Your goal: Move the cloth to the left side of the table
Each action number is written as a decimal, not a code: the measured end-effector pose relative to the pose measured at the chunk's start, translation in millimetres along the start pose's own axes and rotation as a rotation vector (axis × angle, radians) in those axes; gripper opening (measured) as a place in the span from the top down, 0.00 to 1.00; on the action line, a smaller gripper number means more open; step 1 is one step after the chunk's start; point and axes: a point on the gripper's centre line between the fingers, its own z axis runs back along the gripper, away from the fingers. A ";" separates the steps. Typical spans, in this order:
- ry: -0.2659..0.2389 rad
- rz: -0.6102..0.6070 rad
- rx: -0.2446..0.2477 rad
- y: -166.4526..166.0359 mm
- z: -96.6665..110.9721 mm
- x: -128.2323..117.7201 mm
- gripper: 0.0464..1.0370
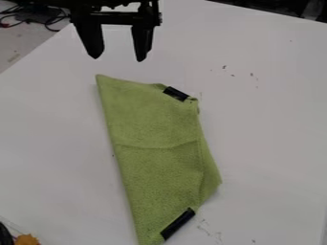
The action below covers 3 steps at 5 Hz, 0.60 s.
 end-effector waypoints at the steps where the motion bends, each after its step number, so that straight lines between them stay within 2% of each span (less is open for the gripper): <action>1: 0.028 0.013 0.002 -0.3 -8.9 1.2 0.04; 2: 0.040 0.020 0.027 -43.1 -32.3 13.7 0.04; 3: 0.067 0.032 0.047 -64.5 -49.7 21.9 0.04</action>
